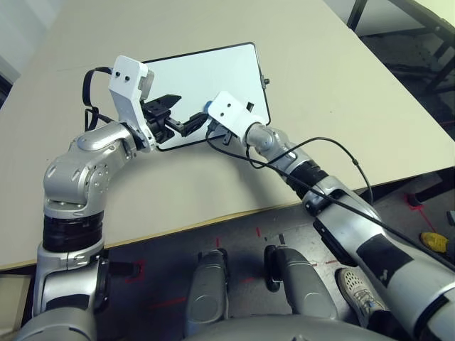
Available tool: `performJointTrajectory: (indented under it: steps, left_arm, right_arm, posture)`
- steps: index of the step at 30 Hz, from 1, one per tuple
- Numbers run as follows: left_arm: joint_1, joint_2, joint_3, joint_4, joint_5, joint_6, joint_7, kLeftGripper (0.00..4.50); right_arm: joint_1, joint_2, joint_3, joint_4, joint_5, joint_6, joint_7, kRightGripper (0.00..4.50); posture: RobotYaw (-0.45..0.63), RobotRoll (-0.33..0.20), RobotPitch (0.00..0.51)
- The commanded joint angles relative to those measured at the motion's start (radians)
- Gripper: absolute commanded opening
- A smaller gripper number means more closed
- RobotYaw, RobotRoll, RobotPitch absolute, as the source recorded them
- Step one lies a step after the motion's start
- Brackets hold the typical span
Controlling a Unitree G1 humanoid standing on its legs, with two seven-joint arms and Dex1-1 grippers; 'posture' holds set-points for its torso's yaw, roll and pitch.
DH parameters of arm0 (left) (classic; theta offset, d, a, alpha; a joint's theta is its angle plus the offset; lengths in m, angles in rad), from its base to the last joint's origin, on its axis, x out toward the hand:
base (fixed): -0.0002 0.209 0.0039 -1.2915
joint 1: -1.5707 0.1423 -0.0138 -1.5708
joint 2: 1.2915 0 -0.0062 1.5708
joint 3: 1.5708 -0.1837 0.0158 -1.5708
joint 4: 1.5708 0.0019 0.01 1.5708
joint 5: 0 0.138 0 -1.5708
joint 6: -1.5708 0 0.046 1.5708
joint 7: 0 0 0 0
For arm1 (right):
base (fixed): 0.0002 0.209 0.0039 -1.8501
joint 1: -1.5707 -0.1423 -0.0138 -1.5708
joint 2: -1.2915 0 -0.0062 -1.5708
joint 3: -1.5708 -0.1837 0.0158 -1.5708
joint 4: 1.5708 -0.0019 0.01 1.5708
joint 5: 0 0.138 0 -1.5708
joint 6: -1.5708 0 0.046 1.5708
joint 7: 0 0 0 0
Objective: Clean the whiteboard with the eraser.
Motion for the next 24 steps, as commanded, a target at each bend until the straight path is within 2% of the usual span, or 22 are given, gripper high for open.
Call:
performJointTrajectory:
  steps: [1,16,24]
  left_arm:
    - [0.002,-0.008,0.005,0.008,-0.006,0.002,0.003,4.5]
    - [0.02,0.0,0.013,-0.002,-0.007,0.007,0.002,4.5]
    - [0.039,0.065,0.03,0.03,0.001,-0.001,-0.033,4.5]
  right_arm:
    - [0.013,-0.023,-0.007,0.045,-0.014,0.088,0.013,0.8]
    - [0.148,0.008,0.076,-0.09,-0.033,0.139,0.208,0.8]
    - [0.107,-0.014,0.04,-0.055,-0.037,0.145,0.163,0.8]
  posture:
    - [0.09,0.0,0.195]
    - [0.11,0.0,0.197]
    - [0.11,0.0,0.186]
